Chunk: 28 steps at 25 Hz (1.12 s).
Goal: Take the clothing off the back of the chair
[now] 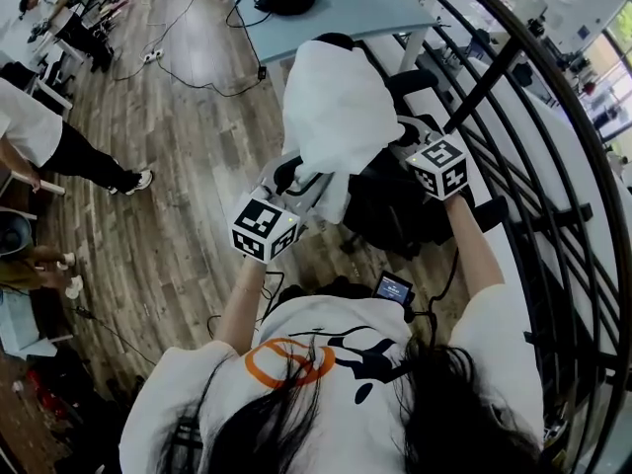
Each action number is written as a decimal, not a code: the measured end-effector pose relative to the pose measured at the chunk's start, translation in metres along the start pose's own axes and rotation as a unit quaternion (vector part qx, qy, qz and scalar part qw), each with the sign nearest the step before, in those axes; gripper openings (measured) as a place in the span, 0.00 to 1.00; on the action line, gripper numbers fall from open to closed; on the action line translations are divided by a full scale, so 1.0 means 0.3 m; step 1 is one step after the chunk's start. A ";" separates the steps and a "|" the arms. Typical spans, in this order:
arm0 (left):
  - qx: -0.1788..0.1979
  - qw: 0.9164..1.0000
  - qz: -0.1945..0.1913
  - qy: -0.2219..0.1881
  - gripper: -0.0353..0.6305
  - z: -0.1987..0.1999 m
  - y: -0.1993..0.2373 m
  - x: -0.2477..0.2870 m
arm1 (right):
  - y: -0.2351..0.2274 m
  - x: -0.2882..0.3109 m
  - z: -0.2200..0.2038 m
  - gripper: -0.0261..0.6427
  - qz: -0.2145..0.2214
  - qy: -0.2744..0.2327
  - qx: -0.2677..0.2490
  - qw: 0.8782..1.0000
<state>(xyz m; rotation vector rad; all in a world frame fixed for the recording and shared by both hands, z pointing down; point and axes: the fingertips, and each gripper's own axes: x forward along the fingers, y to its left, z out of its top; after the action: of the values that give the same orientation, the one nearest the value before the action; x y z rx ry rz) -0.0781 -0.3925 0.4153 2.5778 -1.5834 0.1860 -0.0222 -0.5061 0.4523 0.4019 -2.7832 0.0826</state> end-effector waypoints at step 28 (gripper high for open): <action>-0.014 0.987 -0.083 -0.135 0.12 0.298 0.078 -0.244 | -0.081 -0.416 0.572 0.15 -0.100 -0.268 0.193 0.938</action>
<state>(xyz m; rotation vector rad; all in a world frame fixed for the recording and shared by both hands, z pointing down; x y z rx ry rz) -0.1277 -0.3528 0.3159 2.7922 -1.4217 -0.2073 0.0446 -0.5138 0.2497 0.9269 -3.2321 0.5544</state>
